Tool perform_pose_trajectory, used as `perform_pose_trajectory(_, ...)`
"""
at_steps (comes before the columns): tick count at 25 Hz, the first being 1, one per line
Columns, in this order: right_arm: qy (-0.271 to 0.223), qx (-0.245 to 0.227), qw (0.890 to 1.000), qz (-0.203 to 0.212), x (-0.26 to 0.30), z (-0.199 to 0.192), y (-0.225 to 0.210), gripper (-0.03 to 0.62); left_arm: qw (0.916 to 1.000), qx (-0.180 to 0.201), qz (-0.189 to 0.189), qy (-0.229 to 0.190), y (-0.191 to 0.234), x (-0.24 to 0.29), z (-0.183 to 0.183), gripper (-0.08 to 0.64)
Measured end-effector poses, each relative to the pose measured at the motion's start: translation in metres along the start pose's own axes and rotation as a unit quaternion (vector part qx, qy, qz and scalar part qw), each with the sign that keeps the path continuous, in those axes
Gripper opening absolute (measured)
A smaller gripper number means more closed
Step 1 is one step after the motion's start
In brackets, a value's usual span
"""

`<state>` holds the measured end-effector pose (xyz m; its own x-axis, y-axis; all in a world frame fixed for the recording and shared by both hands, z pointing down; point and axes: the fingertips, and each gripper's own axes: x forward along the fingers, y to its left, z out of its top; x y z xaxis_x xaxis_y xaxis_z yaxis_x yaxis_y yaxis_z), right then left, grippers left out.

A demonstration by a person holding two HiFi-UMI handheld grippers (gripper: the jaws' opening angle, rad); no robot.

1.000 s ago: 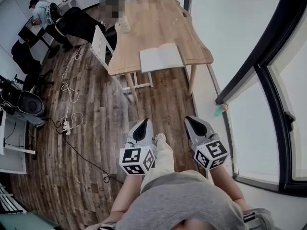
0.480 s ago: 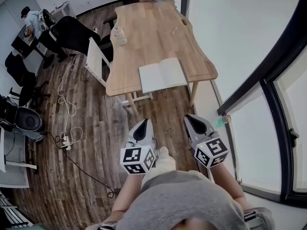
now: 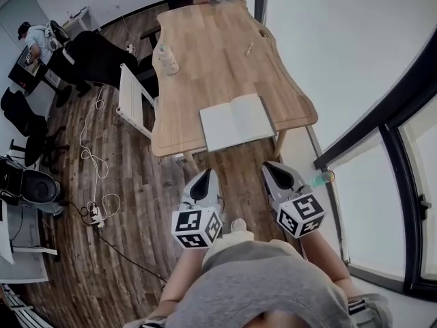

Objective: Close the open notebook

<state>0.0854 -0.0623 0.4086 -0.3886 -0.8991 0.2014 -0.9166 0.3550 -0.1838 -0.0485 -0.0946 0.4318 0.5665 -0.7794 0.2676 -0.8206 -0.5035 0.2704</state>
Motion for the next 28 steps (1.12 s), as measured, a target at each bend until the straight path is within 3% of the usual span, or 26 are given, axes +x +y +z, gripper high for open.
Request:
perform_pose_trajectory(17,0.018,-0.008,0.997,-0.069,0.078,0.002,-0.057,0.0,0.9998,-0.01,-0.002,0.02,0.064,0.056,0.013,0.002)
perform_pose_trajectory(28,0.078,0.004,0.989,-0.128,0.097,-0.058,-0.137,0.0,0.9992,-0.024,0.018,0.027,0.081,0.073,0.005,0.002)
